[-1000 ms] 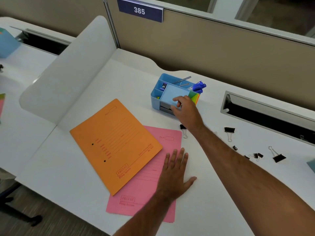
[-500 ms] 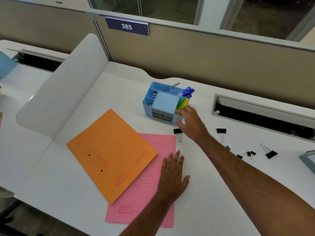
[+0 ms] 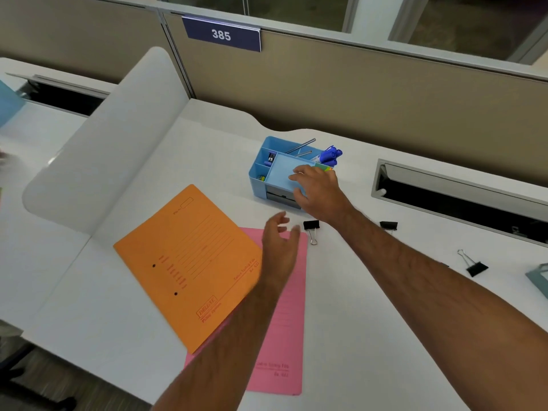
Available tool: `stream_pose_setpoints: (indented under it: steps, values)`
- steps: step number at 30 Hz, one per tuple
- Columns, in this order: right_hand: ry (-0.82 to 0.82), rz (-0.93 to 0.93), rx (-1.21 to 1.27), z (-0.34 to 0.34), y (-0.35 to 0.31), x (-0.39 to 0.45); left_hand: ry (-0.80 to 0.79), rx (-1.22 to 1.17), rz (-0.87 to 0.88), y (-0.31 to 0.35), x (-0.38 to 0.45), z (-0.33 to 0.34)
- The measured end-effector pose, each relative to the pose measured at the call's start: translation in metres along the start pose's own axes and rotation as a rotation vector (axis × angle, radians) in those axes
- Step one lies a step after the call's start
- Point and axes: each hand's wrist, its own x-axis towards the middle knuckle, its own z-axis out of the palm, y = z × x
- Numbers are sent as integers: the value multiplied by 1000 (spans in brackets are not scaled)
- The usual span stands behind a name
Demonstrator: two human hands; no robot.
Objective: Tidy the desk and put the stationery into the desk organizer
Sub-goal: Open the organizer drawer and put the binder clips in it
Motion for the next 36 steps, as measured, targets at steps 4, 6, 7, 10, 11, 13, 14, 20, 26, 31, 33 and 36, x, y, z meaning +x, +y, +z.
stream_pose_setpoints:
  steps: [4, 6, 7, 10, 11, 13, 14, 20, 26, 31, 33, 36]
  values:
    - [-66, -2, -63, -2, 0, 8, 78, -191, -105, 14, 30, -12]
    - [-101, -8, -102, -1, 2, 9, 72, -229, -162, 18, 42, -14]
    - [-109, -7, -109, 0, 2, 8, 60, -243, -197, 19, 48, -14]
    - [-92, -27, -154, 1, 2, 8, 9, -292, -274, 21, 58, -11]
    - [-92, -37, -178, 0, 2, 9, 2, -307, -295, 22, 61, -10]
    - [-105, -45, -226, -1, 3, 13, -3, -340, -336, 23, 66, -5]
    - [-117, -44, -248, -2, 3, 15, -5, -353, -357, 23, 68, -2]
    - [-161, -16, -272, -1, 3, 18, 12, -503, -510, 28, 75, 7]
    - [-212, 31, -262, -1, 0, 24, 29, -721, -582, 34, 74, 12]
    - [-233, 62, -256, -1, -2, 24, 28, -764, -594, 31, 75, 14]
    - [-239, 70, -251, -1, -3, 25, 23, -757, -591, 30, 74, 14]
    - [-249, 72, -250, 0, -2, 25, 15, -735, -581, 27, 71, 13]
